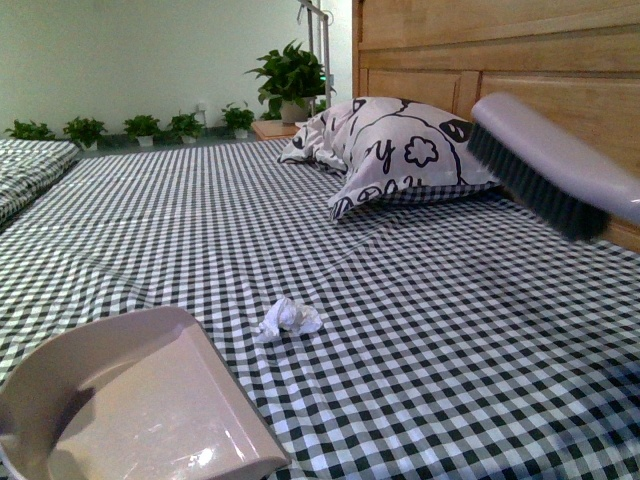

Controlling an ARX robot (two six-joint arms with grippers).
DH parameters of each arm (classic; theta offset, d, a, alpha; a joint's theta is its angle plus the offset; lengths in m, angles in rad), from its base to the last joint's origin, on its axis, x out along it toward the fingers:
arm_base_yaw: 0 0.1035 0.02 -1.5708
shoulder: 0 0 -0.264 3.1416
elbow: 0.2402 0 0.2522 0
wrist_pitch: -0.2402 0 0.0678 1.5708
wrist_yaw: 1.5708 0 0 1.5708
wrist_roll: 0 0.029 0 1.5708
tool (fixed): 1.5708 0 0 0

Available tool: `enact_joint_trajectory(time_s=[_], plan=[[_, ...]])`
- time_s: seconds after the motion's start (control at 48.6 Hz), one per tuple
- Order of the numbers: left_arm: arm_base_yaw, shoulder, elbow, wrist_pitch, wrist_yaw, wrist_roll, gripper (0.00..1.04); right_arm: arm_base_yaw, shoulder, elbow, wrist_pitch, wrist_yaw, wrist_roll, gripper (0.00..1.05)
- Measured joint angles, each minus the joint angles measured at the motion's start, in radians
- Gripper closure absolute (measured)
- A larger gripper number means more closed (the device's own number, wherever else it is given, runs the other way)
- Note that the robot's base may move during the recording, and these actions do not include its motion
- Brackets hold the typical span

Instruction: Clean up trash

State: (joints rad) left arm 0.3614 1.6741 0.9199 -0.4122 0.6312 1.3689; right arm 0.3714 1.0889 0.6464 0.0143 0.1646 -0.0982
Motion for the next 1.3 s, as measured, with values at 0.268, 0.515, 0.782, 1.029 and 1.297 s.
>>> enact_joint_trajectory(time_s=[0.268, 0.515, 0.782, 1.029, 1.297], plan=[[0.000, 0.000, 0.000, 0.000, 0.000, 0.000, 0.78, -0.006, 0.492, 0.226, 0.171, 0.093, -0.107, 0.84], [0.000, 0.000, 0.000, 0.000, 0.000, 0.000, 0.78, 0.028, 0.684, 0.310, 0.194, 0.140, -0.125, 0.84], [0.000, 0.000, 0.000, 0.000, 0.000, 0.000, 0.78, 0.101, 0.762, 0.336, 0.183, 0.107, -0.119, 0.84], [0.000, 0.000, 0.000, 0.000, 0.000, 0.000, 0.78, 0.177, 0.767, 0.286, 0.140, 0.023, -0.100, 0.84], [0.000, 0.000, 0.000, 0.000, 0.000, 0.000, 0.78, 0.292, 0.622, 0.212, 0.042, -0.247, -0.067, 0.84]])
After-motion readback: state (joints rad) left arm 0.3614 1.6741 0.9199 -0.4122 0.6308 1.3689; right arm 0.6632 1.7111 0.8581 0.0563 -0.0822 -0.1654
